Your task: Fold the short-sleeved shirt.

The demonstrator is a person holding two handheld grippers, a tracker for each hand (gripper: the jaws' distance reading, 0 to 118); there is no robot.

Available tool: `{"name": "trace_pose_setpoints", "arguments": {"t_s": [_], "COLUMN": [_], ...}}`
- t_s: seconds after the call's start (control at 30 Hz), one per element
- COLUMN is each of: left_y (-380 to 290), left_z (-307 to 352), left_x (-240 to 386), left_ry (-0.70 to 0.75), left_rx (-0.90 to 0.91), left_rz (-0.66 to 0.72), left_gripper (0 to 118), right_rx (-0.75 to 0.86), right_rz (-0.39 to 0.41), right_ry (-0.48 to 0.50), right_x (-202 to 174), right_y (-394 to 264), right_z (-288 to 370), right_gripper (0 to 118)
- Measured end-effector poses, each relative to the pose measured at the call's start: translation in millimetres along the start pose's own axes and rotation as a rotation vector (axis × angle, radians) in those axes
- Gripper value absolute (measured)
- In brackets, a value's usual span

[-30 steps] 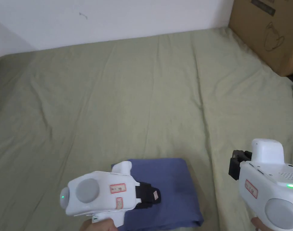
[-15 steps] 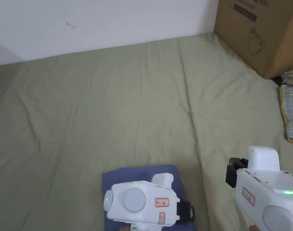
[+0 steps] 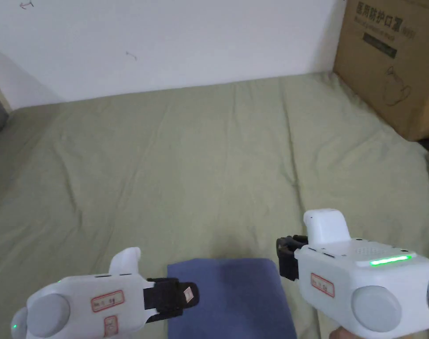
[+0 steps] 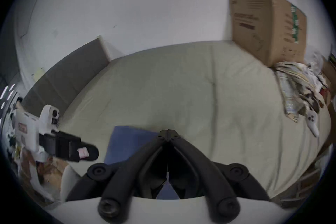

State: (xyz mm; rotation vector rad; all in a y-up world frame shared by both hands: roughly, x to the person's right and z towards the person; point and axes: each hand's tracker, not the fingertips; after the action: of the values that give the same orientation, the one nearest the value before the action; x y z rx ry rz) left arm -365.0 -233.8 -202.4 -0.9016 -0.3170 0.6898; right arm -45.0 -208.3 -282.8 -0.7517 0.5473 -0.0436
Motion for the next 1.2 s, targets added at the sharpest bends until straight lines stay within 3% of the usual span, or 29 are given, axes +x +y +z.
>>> {"name": "trace_pose_setpoints", "arguments": {"t_s": [0.13,0.33,0.43,0.5,0.53,0.57,0.63,0.7,0.93,1.13,1.17,1.2], "left_y": [-12,-30,-32,-30,-28,-25,-18,-15,-3,-3,-3,-3], "left_z": [23,27,20,13,9,4,-9,-24,-80,-107,-106,-104], "left_x": [-42,-79,-91,-96,-97,-98,-99,-100,-112,-104,-104,-109], "left_ry": [-0.002,-0.004,-0.031,-0.044,-0.045,-0.05,-0.08,-0.102,-0.296,-0.367,-0.337,-0.279], "left_rx": [0.045,0.038,0.029,0.025,0.024,0.011,-0.029,-0.051,-0.078,-0.143,-0.148,-0.146], "left_rz": [0.121,0.2,0.232,0.241,0.243,0.24,0.235,0.231,0.351,0.333,0.298,0.305], "left_gripper": [2,2,3,20,37,63,94,110,112,107,84,45], "right_rx": [-0.176,-0.395,-0.403,-0.399,-0.403,-0.406,-0.408,-0.408,-0.411,-0.415,-0.414,-0.413], "right_rz": [-0.006,-0.017,-0.043,-0.052,-0.045,-0.033,-0.016,-0.019,-0.044,-0.091,-0.097,-0.103], "right_ry": [0.065,0.012,0.006,0.009,0.008,0.006,0.002,-0.001,0.008,0.032,0.034,0.036], "right_x": [-24,-37,-34,-33,-34,-36,-36,-36,-33,-25,-24,-22], "right_y": [-9,-39,-40,-36,-35,-35,-37,-36,-36,-36,-36,-37], "right_z": [-47,-103,-112,-111,-111,-112,-112,-112,-111,-112,-111,-111], "right_gripper": [1,1,1,1,1,1,1,1,1,1,1,1]}}
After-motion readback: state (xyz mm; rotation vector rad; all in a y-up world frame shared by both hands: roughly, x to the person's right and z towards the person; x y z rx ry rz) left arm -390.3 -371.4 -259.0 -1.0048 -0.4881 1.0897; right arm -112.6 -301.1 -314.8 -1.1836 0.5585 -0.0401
